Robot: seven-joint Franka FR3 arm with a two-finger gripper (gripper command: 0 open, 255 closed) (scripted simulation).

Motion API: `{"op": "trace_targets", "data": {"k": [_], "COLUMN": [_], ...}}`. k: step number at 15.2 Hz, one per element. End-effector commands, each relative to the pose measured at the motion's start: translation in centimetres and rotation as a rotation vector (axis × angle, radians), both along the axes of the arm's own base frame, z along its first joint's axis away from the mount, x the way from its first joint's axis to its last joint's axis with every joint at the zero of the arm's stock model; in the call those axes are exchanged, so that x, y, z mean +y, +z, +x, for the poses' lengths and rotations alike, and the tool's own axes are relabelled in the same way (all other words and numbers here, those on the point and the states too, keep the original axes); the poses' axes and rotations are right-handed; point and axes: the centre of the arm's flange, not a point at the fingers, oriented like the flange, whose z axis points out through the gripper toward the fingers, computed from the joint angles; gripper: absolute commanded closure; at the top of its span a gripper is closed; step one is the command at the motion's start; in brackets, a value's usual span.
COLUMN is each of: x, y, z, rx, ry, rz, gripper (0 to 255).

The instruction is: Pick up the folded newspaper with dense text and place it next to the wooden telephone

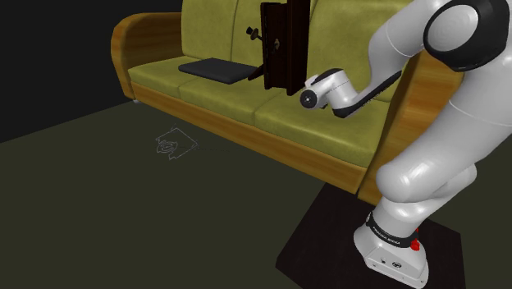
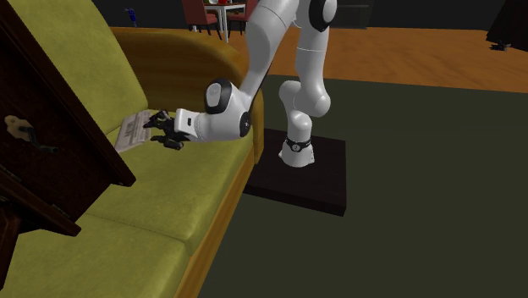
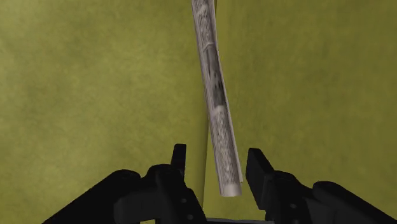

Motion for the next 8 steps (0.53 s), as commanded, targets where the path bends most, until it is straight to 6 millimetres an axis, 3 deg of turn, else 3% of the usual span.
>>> {"op": "trace_targets", "data": {"k": [1, 3, 8], "x": [0.5, -0.4, 5.6], "y": [-1.7, -1.7, -0.1], "z": [-0.3, -0.2, -0.4], "rx": [0.016, 0.017, 0.017], "ry": [0.011, 0.011, 0.011], "rz": [0.049, 0.049, 0.048], "gripper": [0, 0, 0]}}
